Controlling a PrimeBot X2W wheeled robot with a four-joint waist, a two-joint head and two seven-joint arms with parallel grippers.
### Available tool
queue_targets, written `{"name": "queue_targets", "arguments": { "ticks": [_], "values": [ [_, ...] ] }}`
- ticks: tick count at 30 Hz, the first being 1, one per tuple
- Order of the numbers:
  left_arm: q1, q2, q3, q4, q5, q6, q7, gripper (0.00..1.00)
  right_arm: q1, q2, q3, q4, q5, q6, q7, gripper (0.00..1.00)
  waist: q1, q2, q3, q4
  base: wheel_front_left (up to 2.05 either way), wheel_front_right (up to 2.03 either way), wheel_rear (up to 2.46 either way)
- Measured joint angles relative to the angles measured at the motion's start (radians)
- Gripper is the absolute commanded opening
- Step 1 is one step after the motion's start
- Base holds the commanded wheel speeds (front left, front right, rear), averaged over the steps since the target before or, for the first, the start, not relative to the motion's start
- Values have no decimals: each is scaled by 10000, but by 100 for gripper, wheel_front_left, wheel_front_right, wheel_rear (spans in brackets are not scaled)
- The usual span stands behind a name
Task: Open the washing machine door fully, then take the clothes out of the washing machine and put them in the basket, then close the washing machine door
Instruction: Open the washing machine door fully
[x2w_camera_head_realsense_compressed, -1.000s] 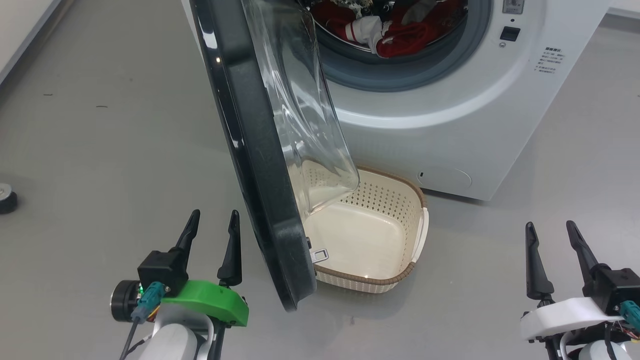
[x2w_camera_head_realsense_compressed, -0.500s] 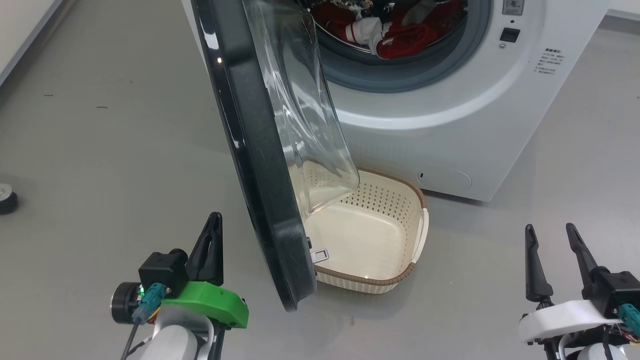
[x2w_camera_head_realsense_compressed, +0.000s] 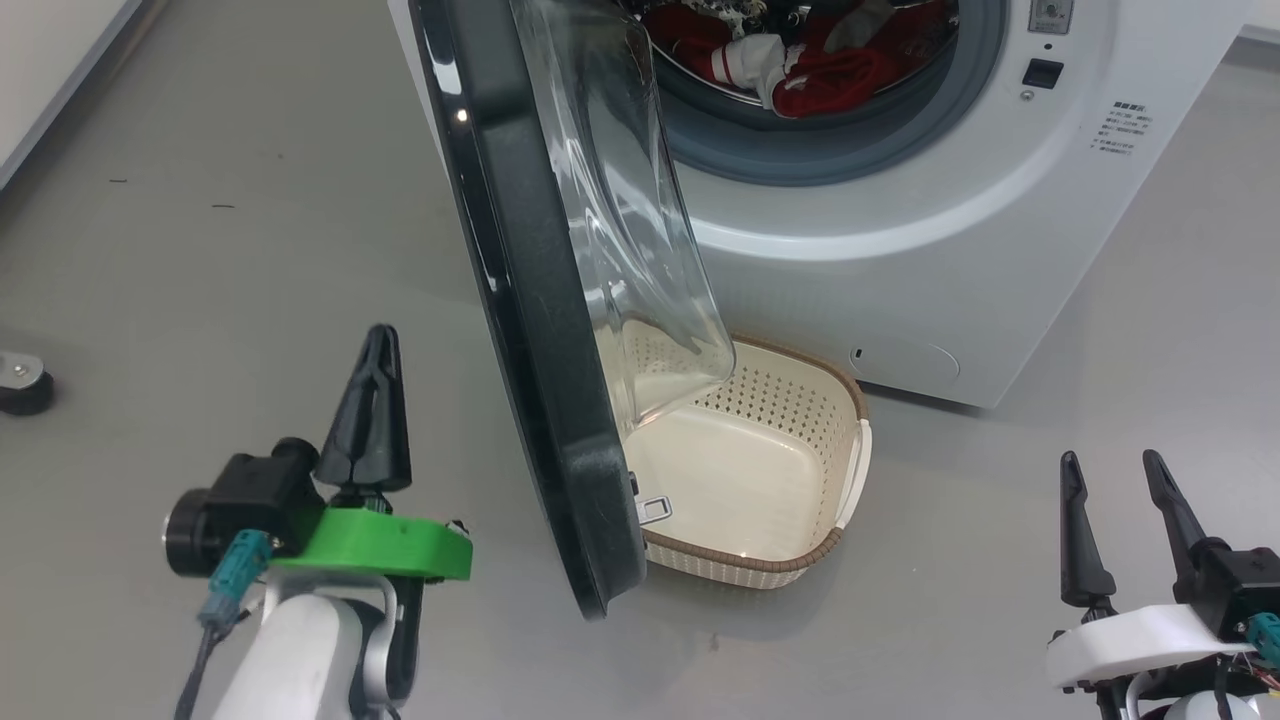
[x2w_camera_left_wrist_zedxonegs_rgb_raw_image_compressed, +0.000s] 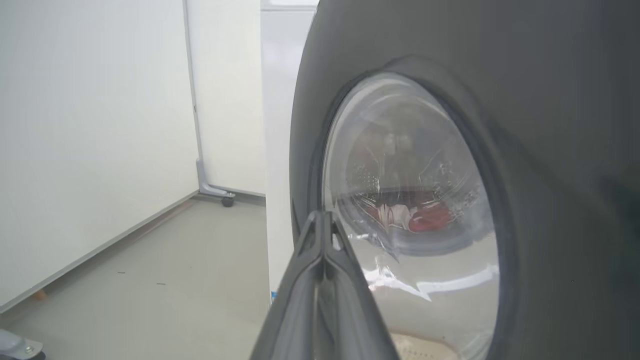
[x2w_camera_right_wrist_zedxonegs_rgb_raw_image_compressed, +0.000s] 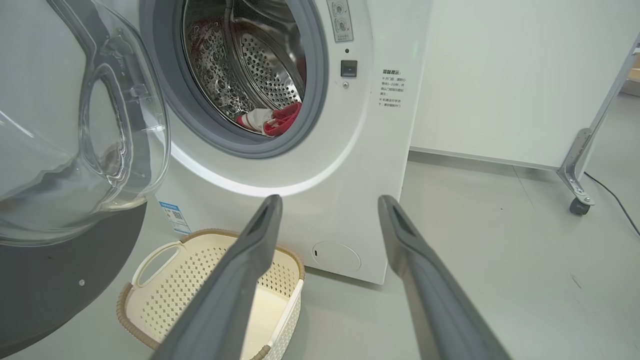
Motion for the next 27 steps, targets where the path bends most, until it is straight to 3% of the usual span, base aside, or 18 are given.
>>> {"name": "queue_targets", "arguments": {
  "ticks": [6, 12, 20, 27],
  "values": [
    [-501, -2, 431, -1756, 487, 0, -46, 0, 0, 84, -107, 2, -94, 88, 0, 100, 0, 0, -27, 55, 0, 0, 0],
    [-682, 0, 245, -3708, 920, 0, -58, 0, 0, 180, -167, 4, -178, 188, 0, 100, 0, 0, -81, 71, 0, 0, 0],
    [-703, 12, -844, -5244, 932, -33, -58, 0, 0, 293, -265, 48, -357, 345, 0, 100, 0, 0, -157, 50, 0, 0, 0],
    [-415, 52, -2247, -5768, 573, -489, -59, 0, 12, 437, -343, 142, -407, 424, 0, 100, 0, 0, -321, 60, 0, 0, 0]
  ]
}}
